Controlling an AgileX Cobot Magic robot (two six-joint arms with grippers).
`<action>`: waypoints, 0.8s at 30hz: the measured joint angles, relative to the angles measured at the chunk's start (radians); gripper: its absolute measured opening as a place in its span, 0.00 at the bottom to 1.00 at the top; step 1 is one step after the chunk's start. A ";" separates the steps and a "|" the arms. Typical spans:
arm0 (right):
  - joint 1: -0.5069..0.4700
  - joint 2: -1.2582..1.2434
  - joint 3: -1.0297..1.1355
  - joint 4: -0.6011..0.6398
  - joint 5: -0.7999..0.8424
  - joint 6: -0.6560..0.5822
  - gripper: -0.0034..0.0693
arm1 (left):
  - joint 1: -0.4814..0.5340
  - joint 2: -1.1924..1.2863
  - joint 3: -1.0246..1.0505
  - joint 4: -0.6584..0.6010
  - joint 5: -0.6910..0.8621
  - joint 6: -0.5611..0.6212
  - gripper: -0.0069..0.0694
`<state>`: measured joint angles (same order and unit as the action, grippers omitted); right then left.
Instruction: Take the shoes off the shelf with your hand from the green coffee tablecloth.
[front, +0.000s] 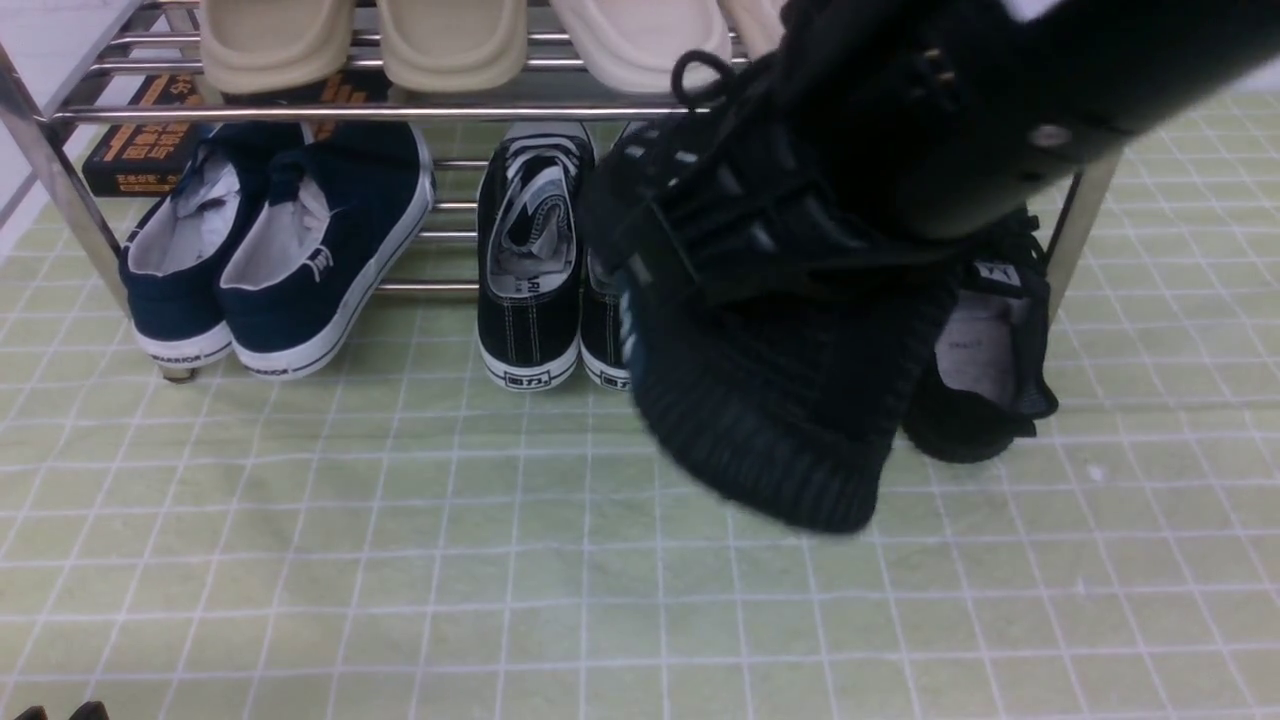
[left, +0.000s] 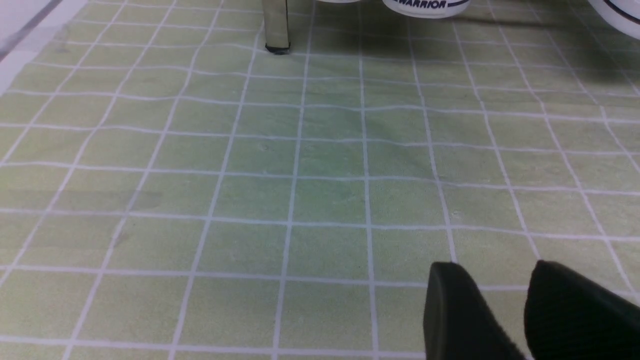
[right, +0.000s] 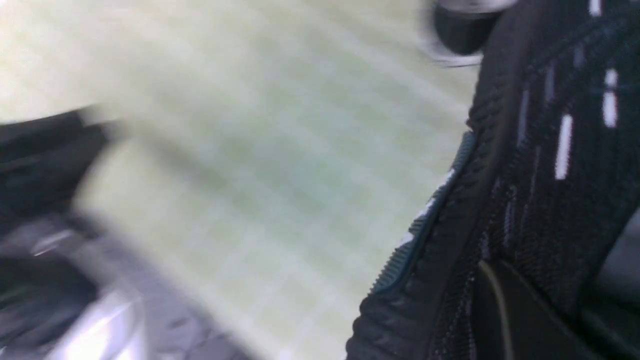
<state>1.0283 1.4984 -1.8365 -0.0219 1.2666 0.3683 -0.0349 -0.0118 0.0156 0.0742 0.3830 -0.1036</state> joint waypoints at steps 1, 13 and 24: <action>0.023 -0.015 0.000 0.036 0.000 -0.009 0.06 | 0.000 0.000 0.000 0.000 0.000 0.000 0.41; 0.150 -0.017 0.221 0.177 -0.001 -0.032 0.06 | 0.000 0.000 0.000 0.001 0.000 0.000 0.41; 0.150 0.206 0.356 -0.177 -0.135 0.178 0.07 | 0.000 0.000 0.000 0.001 0.000 0.000 0.41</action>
<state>1.1785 1.7046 -1.4804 -0.1990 1.1312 0.5463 -0.0349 -0.0118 0.0156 0.0751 0.3830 -0.1036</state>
